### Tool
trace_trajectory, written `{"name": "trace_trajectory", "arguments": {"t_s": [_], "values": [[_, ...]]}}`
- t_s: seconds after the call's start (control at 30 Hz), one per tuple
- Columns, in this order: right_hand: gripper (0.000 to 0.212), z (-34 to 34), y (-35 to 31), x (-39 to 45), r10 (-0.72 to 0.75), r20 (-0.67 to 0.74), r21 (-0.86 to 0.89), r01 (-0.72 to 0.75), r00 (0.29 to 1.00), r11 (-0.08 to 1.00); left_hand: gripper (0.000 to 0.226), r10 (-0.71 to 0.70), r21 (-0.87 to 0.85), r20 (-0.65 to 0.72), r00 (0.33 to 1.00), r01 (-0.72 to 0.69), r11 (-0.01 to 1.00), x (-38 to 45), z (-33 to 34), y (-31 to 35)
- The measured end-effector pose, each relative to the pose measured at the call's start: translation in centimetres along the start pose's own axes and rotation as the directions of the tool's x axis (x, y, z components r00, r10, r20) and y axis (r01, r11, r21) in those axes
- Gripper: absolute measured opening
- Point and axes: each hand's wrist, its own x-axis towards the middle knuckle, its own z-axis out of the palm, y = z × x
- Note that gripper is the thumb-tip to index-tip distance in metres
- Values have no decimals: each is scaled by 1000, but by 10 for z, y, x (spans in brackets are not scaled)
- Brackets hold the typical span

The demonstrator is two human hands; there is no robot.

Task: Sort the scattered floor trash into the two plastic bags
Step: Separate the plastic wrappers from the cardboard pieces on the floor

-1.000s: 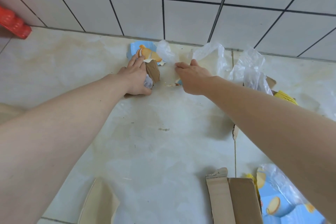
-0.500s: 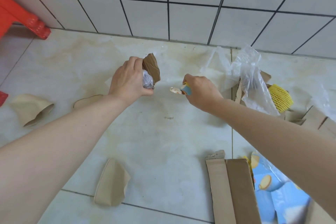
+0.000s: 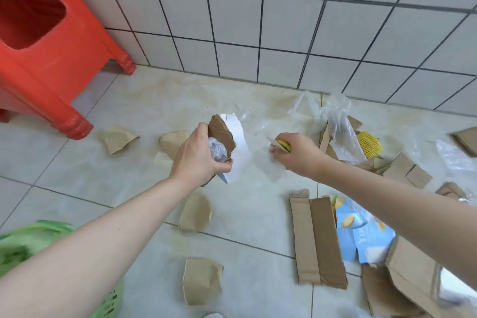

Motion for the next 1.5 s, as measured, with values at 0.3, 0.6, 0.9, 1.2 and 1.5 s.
{"name": "trace_trajectory", "arguments": {"t_s": [0.3,0.6,0.9,1.2,1.5], "values": [[18,16,-74,-129,59,139,112,-75,989,991,61,-171,-277,0,985,164,947,-126,-95,11],[10,56,-162,-192,21,317,158,-75,948,985,52,-352,-485,-109,930,259,835,-220,-175,-36],[13,156,-253,-178,-100,393,241,3,914,971,72,-608,-387,-183,773,512,767,-272,-224,-139],[9,272,-272,-160,-258,226,172,223,939,960,79,-659,-129,-240,713,649,750,-279,-197,-184],[60,317,-241,-162,-474,280,-265,542,835,798,57,-668,130,-108,736,676,725,-259,-147,-231]]}}
